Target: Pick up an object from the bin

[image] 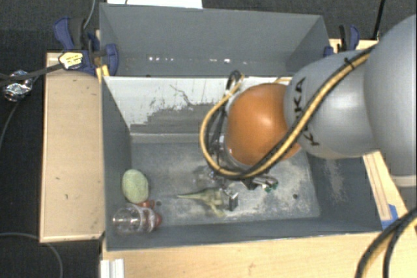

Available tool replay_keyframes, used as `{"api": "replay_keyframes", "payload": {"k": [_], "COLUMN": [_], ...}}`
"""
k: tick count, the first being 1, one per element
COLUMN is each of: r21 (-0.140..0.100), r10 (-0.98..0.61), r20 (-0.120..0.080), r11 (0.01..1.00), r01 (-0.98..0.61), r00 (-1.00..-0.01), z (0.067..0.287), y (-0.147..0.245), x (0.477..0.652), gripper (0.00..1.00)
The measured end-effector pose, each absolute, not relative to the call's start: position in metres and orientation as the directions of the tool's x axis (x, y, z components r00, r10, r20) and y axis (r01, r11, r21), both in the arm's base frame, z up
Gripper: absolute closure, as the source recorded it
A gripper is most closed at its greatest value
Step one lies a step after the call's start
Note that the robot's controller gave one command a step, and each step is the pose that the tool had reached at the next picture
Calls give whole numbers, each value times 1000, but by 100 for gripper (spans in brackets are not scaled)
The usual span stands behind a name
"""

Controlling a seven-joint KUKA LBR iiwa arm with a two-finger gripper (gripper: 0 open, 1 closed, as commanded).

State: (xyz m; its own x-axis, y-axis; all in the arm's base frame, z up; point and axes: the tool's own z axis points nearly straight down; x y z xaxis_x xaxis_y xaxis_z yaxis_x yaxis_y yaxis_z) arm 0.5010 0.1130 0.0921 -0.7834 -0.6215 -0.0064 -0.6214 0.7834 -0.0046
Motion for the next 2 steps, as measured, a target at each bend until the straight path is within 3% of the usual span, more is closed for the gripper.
{"api": "replay_keyframes", "payload": {"k": [2], "r21": [-5], "r10": [-620], "r20": [-8], "r11": [785], "r01": [-620], "r00": [-785], "z": [123], "y": [113], "x": [501], "gripper": [100]}}
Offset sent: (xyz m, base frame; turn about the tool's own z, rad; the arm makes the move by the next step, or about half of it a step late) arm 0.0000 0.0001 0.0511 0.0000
